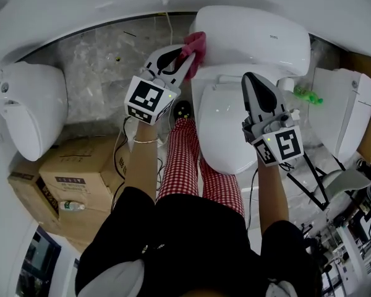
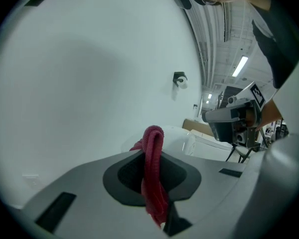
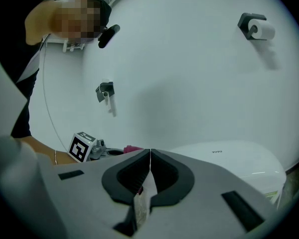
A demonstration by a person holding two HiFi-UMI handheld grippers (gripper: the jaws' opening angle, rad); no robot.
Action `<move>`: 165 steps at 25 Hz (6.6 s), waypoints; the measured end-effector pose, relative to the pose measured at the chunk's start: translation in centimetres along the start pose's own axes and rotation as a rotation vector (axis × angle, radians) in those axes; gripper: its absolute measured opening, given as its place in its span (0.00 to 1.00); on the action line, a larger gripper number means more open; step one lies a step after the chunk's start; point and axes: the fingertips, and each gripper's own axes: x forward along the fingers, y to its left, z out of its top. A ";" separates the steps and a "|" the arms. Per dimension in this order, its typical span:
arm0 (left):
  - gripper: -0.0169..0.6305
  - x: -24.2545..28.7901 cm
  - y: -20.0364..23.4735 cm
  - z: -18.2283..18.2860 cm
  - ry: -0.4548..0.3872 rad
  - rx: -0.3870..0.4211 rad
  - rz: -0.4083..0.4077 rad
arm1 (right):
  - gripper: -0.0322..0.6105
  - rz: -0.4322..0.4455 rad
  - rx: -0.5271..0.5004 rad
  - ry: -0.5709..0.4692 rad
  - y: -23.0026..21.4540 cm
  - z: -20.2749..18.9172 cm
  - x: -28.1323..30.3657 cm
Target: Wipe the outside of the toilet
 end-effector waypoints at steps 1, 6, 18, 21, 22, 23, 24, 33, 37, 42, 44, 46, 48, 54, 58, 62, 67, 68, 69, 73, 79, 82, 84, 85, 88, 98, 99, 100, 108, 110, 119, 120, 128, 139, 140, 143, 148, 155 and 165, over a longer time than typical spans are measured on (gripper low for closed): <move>0.11 0.3 0.2 -0.2 0.006 0.007 0.004 | 0.09 -0.002 0.003 0.002 -0.1 -0.2 0.1; 0.11 1.3 1.4 -1.1 0.032 0.020 0.032 | 0.09 -0.018 0.028 0.004 -0.4 -1.0 0.1; 0.11 3.0 4.7 -2.5 0.039 0.002 0.061 | 0.09 -0.039 0.056 0.006 -1.0 -1.7 0.5; 0.11 3.4 5.4 -3.0 0.045 -0.001 0.065 | 0.09 -0.040 0.063 0.012 -1.0 -2.0 0.8; 0.11 3.5 5.6 -3.2 0.045 -0.003 0.068 | 0.09 -0.039 0.064 0.015 -1.0 -2.2 0.8; 0.11 3.6 5.8 -3.4 0.046 -0.007 0.070 | 0.09 -0.038 0.064 0.018 -1.0 -2.3 0.9; 0.11 3.7 6.0 -3.6 0.046 -0.013 0.071 | 0.09 -0.037 0.065 0.021 -1.0 -2.4 1.0; 0.11 4.9 7.2 -5.4 0.028 -0.087 0.082 | 0.09 -0.039 0.066 0.036 -1.5 -3.1 1.7; 0.11 5.7 7.3 -6.4 0.030 -0.108 0.084 | 0.09 -0.047 0.066 0.041 -1.8 -3.5 1.8; 0.11 6.2 7.5 -7.2 0.024 -0.117 0.085 | 0.09 -0.042 0.067 0.036 -1.8 -3.7 2.3; 0.11 6.4 7.7 -7.6 0.019 -0.119 0.087 | 0.09 -0.042 0.066 0.033 -1.9 -3.8 2.5; 0.11 6.6 7.8 -7.8 0.010 -0.125 0.090 | 0.09 -0.044 0.066 0.030 -1.9 -3.9 2.7; 0.11 6.7 7.9 -8.0 0.001 -0.132 0.093 | 0.09 -0.041 0.064 0.028 -1.8 -4.0 2.8; 0.11 7.3 8.4 -9.0 -0.018 -0.144 0.108 | 0.09 -0.045 0.065 0.025 -1.9 -4.6 3.2; 0.11 7.5 8.6 -9.5 -0.023 -0.158 0.118 | 0.09 -0.046 0.069 0.026 -2.0 -5.0 3.0; 0.11 7.9 8.8 -10.2 -0.024 -0.166 0.127 | 0.09 -0.050 0.071 0.023 -2.3 -5.3 2.9; 0.11 8.3 9.1 -11.1 -0.022 -0.173 0.137 | 0.09 -0.047 0.055 0.023 -2.2 -5.2 3.0; 0.11 8.4 9.2 -11.2 -0.023 -0.173 0.139 | 0.09 -0.045 0.051 0.021 -2.1 -5.1 3.1; 0.11 8.5 9.2 -11.4 -0.023 -0.174 0.141 | 0.09 -0.042 0.048 0.018 -2.1 -5.0 3.2; 0.11 8.6 9.3 -11.9 -0.028 -0.178 0.146 | 0.09 -0.027 0.041 0.001 -1.6 -4.6 3.7; 0.11 9.0 9.4 -13.1 -0.032 -0.195 0.163 | 0.09 -0.009 0.040 -0.017 -1.1 -4.1 4.9; 0.11 9.0 9.5 -13.8 -0.030 -0.208 0.175 | 0.09 -0.004 0.034 -0.019 -0.9 -3.8 5.0; 0.11 9.2 9.6 -14.4 -0.024 -0.214 0.179 | 0.09 -0.004 0.033 -0.016 -0.9 -3.9 5.0; 0.11 9.3 9.7 -14.7 -0.020 -0.215 0.180 | 0.09 -0.005 0.034 -0.015 -1.0 -4.0 5.0; 0.11 9.7 9.9 -15.8 -0.006 -0.220 0.184 | 0.09 -0.006 0.040 -0.016 -1.1 -4.3 5.1; 0.11 10.6 10.6 -18.3 0.020 -0.226 0.193 | 0.09 0.006 0.048 -0.022 -1.1 -4.5 5.3; 0.11 10.7 10.7 -18.6 0.021 -0.228 0.196 | 0.09 0.006 0.049 -0.024 -1.1 -4.4 5.4; 0.11 10.8 10.7 -19.0 0.021 -0.232 0.199 | 0.09 0.006 0.046 -0.028 -1.1 -4.4 5.4; 0.11 11.3 11.0 -21.1 0.049 -0.243 0.203 | 0.09 -0.011 0.016 -0.047 -0.9 -4.3 5.2; 0.11 11.1 10.9 -21.3 0.066 -0.231 0.196 | 0.09 -0.026 0.011 -0.054 -1.0 -4.0 5.0; 0.11 6.9 9.9 -20.0 0.049 -0.197 0.195 | 0.09 -0.055 0.024 -0.085 -0.7 -2.1 4.4; 0.11 6.3 9.7 -19.6 0.049 -0.190 0.199 | 0.09 -0.054 0.024 -0.088 -0.5 -1.9 4.3; 0.11 1.6 7.1 -14.7 0.006 -0.150 0.230 | 0.09 -0.010 0.015 -0.105 1.7 0.4 2.4; 0.11 -3.4 1.4 -7.4 -0.098 -0.167 0.245 | 0.09 0.073 0.020 -0.109 4.5 1.3 -0.6; 0.11 -3.7 1.0 -6.9 -0.108 -0.164 0.246 | 0.09 0.077 0.020 -0.113 4.7 1.4 -0.8; 0.11 -4.0 0.0 -5.6 -0.131 -0.153 0.246 | 0.09 0.065 0.035 -0.135 4.7 1.9 -1.7; 0.11 -3.6 -1.8 -3.8 -0.156 -0.148 0.213 | 0.09 0.043 0.052 -0.150 4.2 2.3 -2.9; 0.11 -3.3 -3.4 -1.9 -0.182 -0.161 0.169 | 0.09 0.022 0.078 -0.150 3.9 2.0 -3.6; 0.11 -1.2 -1.5 -3.5 -0.151 -0.166 0.172 | 0.09 0.005 0.096 -0.153 3.4 1.8 -3.1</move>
